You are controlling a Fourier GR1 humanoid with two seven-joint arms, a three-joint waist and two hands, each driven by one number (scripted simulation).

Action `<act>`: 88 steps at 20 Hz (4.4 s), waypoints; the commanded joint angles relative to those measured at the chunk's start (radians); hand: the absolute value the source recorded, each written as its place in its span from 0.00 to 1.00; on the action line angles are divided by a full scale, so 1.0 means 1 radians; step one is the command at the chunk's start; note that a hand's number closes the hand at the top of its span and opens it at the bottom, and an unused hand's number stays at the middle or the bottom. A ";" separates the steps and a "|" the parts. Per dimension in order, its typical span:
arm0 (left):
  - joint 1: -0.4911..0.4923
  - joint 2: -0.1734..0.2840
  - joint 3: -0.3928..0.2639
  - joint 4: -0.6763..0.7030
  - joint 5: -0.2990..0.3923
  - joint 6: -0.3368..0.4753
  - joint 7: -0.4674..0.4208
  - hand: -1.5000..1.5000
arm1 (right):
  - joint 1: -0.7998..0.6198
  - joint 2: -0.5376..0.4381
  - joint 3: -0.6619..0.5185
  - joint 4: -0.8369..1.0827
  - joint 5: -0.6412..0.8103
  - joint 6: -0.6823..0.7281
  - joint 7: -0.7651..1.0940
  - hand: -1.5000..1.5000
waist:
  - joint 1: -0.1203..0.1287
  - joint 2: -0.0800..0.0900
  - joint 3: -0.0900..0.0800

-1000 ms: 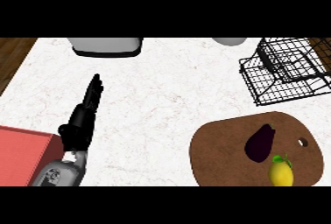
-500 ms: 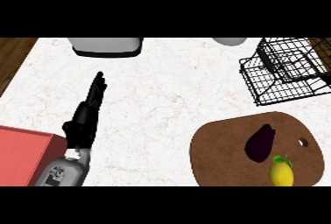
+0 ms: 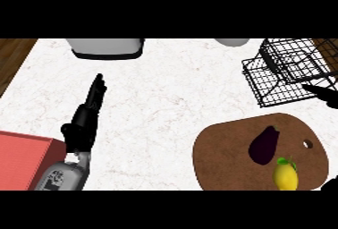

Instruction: Pick the eggplant from the cutting board and place it in the tiered basket

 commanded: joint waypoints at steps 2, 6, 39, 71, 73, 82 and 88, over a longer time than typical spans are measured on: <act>0.017 0.003 0.024 0.006 0.009 -0.029 -0.021 0.50 | 0.051 -0.001 0.030 -0.025 0.071 0.041 0.079 0.00 | -0.012 -0.002 0.001; -0.013 0.015 0.066 0.044 0.019 -0.051 -0.039 0.50 | 0.019 -0.030 0.018 0.060 0.089 0.119 0.026 0.00 | -0.012 0.000 0.000; 0.066 -0.103 0.046 -0.106 -0.118 -0.049 0.074 0.50 | 0.181 0.337 -0.006 0.191 0.641 0.228 -0.228 0.00 | -0.009 -0.002 0.001; -0.033 -0.131 0.191 0.063 -0.109 -0.161 -0.019 0.50 | 0.160 0.618 -0.103 0.420 0.953 0.342 -0.443 0.00 | -0.013 0.000 0.001; -0.022 -0.169 0.146 0.049 -0.166 -0.117 -0.005 0.50 | 0.155 0.658 -0.098 0.357 0.952 0.398 -0.367 0.00 | -0.012 -0.001 0.001; 0.064 -0.175 0.124 -0.044 -0.183 -0.127 -0.004 0.50 | 0.125 0.739 -0.113 0.466 1.024 0.310 -0.435 0.00 | -0.009 -0.001 0.001; 0.045 -0.177 0.126 -0.006 -0.193 -0.132 -0.025 0.50 | 0.126 0.784 -0.078 0.509 1.141 0.158 -0.470 1.00 | -0.008 -0.001 0.001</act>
